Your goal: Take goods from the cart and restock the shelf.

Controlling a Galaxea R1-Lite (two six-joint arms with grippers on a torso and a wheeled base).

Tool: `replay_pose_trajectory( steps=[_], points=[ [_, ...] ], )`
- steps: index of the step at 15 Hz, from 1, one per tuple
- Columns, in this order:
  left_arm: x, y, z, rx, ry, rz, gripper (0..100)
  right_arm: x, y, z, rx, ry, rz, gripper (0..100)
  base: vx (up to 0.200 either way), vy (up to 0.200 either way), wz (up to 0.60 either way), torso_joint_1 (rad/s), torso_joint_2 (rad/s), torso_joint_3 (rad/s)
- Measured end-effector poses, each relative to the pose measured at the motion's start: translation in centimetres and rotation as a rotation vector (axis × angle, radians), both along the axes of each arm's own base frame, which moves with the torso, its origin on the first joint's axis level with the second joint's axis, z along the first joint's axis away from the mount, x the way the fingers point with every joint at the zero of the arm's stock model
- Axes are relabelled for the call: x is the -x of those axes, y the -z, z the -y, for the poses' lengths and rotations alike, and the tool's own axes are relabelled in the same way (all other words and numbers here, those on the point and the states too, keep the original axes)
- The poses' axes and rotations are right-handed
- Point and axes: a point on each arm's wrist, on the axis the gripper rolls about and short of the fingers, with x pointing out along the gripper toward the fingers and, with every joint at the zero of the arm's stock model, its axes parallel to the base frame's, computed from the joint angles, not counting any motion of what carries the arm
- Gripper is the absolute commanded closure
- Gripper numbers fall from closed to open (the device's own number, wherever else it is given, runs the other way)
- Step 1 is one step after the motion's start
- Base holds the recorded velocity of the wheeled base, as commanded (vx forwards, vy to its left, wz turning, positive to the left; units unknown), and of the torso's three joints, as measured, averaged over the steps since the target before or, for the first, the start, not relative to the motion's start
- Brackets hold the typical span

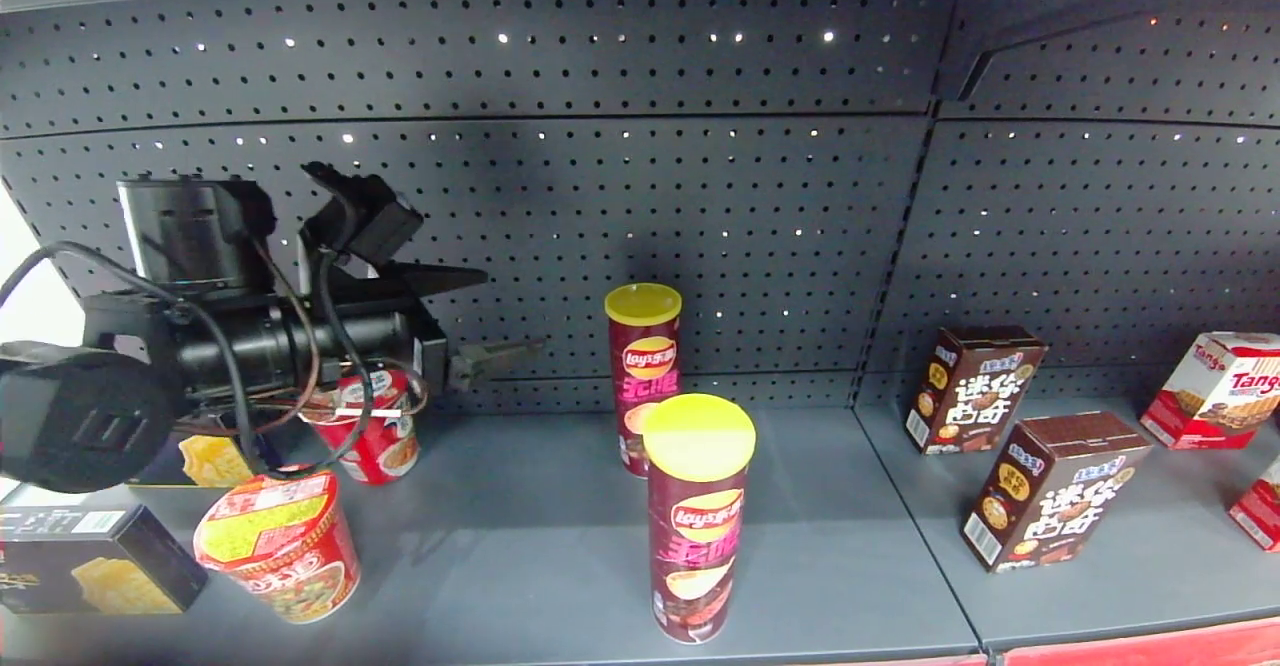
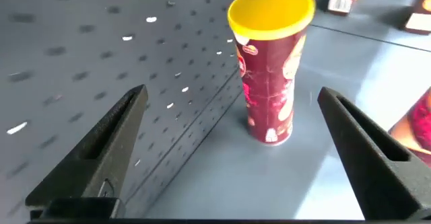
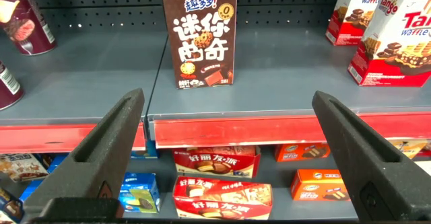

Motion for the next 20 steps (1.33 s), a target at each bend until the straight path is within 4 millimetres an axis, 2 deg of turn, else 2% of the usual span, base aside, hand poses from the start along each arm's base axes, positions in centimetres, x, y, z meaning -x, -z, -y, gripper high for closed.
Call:
replay_pose_trajectory(
  steps=[5, 7, 8, 12, 14, 16, 18, 20],
  points=[
    [8.4, -3.0, -2.3, 0.112, -0.312, 0.015, 0, 0.0, 0.0, 0.0, 0.000, -0.001, 0.000, 0, 0.000, 0.000, 0.00, 0.000, 0.00, 0.000],
    [12.2, -3.1, -3.4, 0.160, -0.460, 0.043, 0, 0.0, 0.0, 0.0, 0.000, -0.001, 0.000, 0, 0.000, 0.000, 0.00, 0.000, 0.00, 0.000],
    [14.5, -2.2, -3.9, 0.173, -0.539, 0.042, 0, 0.0, 0.0, 0.0, 0.000, -0.001, 0.000, 0, 0.000, 0.000, 0.00, 0.000, 0.00, 0.000],
    [22.8, 4.3, -5.3, 0.177, -0.686, -0.010, 0, 0.0, 0.0, 0.0, 0.000, 0.000, 0.000, 0, 0.000, 0.000, 0.00, 0.000, 0.00, 0.000],
    [25.9, 7.7, -5.7, 0.156, -0.729, -0.073, 0, 0.0, 0.0, 0.0, 0.000, -0.001, 0.000, 0, 0.000, 0.000, 0.00, 0.000, 0.00, 0.000],
    [28.3, 10.4, -5.9, 0.133, -0.760, -0.133, 0, 0.0, 0.0, 0.0, 0.000, -0.001, 0.000, 0, 0.000, 0.000, 0.00, 0.000, 0.00, 0.000],
    [30.1, 12.1, -6.1, 0.143, -0.813, -0.142, 0, 0.0, 0.0, 0.0, 0.000, 0.000, 0.000, 0, 0.000, 0.000, 0.00, 0.000, 0.00, 0.000],
    [31.0, 12.7, -6.2, 0.164, -0.857, -0.104, 0, 0.0, 0.0, 0.0, 0.000, 0.000, 0.000, 0, 0.000, 0.000, 0.00, 0.000, 0.00, 0.000]
  ],
)
